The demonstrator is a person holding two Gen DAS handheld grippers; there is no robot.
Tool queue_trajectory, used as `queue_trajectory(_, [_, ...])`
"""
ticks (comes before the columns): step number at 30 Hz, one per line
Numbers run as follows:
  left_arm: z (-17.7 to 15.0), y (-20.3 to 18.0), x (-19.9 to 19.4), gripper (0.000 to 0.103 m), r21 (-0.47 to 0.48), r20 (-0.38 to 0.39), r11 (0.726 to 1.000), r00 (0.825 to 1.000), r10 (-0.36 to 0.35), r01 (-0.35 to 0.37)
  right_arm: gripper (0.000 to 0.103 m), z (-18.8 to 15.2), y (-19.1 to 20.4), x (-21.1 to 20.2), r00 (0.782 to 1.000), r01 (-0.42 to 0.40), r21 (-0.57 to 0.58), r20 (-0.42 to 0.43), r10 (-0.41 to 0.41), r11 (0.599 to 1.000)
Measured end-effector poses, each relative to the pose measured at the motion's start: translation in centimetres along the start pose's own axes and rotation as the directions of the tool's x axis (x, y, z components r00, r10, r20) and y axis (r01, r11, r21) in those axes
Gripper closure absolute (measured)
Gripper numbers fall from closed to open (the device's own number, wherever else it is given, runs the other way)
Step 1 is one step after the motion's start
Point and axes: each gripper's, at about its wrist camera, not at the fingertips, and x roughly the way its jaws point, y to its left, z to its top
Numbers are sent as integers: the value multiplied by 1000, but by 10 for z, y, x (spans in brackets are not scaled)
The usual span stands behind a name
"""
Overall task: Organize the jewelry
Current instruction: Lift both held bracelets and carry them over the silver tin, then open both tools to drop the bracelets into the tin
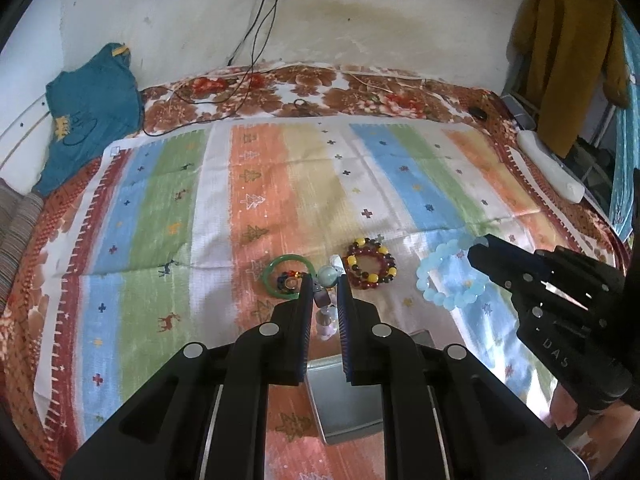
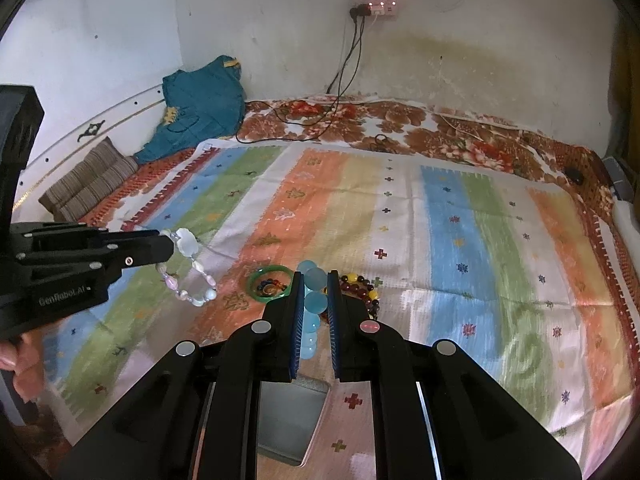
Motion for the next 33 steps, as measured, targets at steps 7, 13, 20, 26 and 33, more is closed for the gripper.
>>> queue_trajectory(7, [-10, -8, -12, 91, 15, 7, 1000, 1000, -20, 20, 91, -9, 7, -11, 1000, -17, -21, 0, 17, 1000])
queue_trajectory(13, [-20, -13, -24, 91, 18, 11, 999, 999, -46, 45, 91, -15, 14, -19, 999, -31, -26, -8, 31, 999])
queue_trajectory(20, [-31, -18, -34, 91, 14, 13, 998, 998, -60, 60, 91, -28, 19, -29, 999, -45, -26, -28, 44, 999])
queue_trajectory(26, [-39, -22, -40, 90, 10, 12, 998, 998, -59, 59, 91, -37, 23, -36, 999, -41, -24, -36, 41, 999])
queue_trajectory(33, [-39, -10, -37, 72, -40, -1, 999, 1000, -16, 16, 58, -38, 10, -33, 999, 0, 17, -43, 1, 1000])
